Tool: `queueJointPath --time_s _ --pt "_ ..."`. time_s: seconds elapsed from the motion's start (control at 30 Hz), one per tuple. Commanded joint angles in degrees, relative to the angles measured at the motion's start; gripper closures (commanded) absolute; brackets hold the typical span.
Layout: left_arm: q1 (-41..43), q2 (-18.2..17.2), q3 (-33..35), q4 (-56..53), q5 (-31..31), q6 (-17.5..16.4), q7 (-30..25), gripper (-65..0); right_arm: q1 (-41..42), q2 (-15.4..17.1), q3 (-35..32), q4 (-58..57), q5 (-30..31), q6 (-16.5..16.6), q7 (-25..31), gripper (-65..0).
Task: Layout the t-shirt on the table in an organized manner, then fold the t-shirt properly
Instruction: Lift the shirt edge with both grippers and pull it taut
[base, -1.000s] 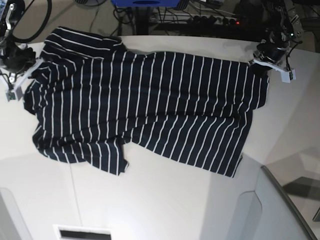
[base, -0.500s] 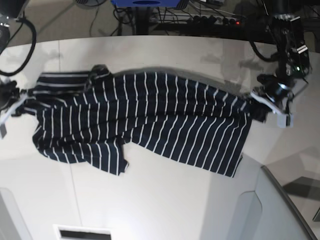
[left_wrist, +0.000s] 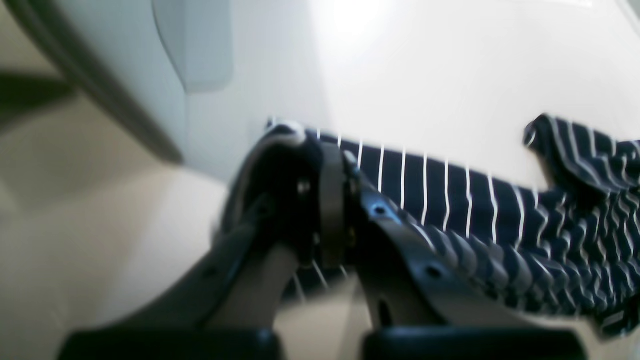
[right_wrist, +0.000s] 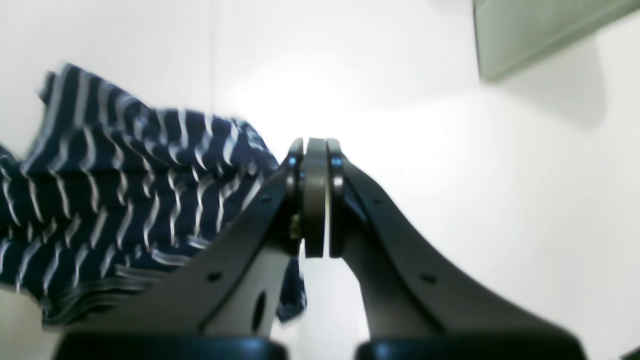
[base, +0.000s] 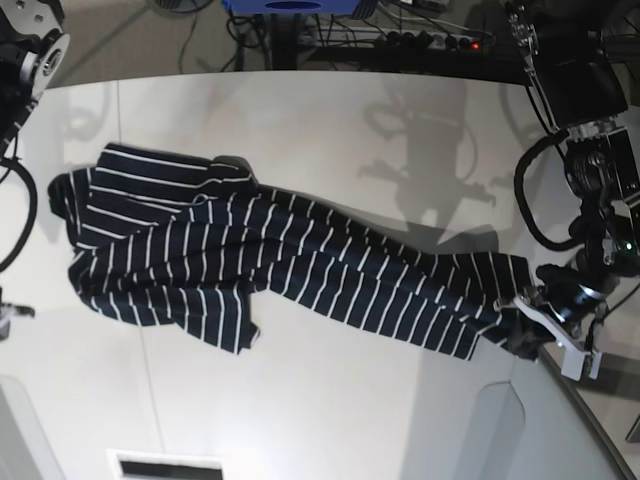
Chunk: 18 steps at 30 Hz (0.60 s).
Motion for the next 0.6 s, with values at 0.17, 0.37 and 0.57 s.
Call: queueJointPath --time_s 0.17,0.37,0.57 --pt "8.45 0.05 -0.32 0.64 -0.45 -0.03 -4.55 0.0 -9.26 -9.43 7.74 0.12 0.49 0.7 1.1 -14.4" --pt "11.27 -0.3 -0.67 0.64 -0.45 -0.03 -5.87 0.0 -12.16 -13.12 6.51 -1.81 0.22 5.53 7.7 -33.2" --pt "11.27 -0.39 -1.03 0.29 -0.45 -0.03 -5.79 0.0 -10.84 -12.86 6.78 -7.7 0.31 5.97 7.79 -27.2"
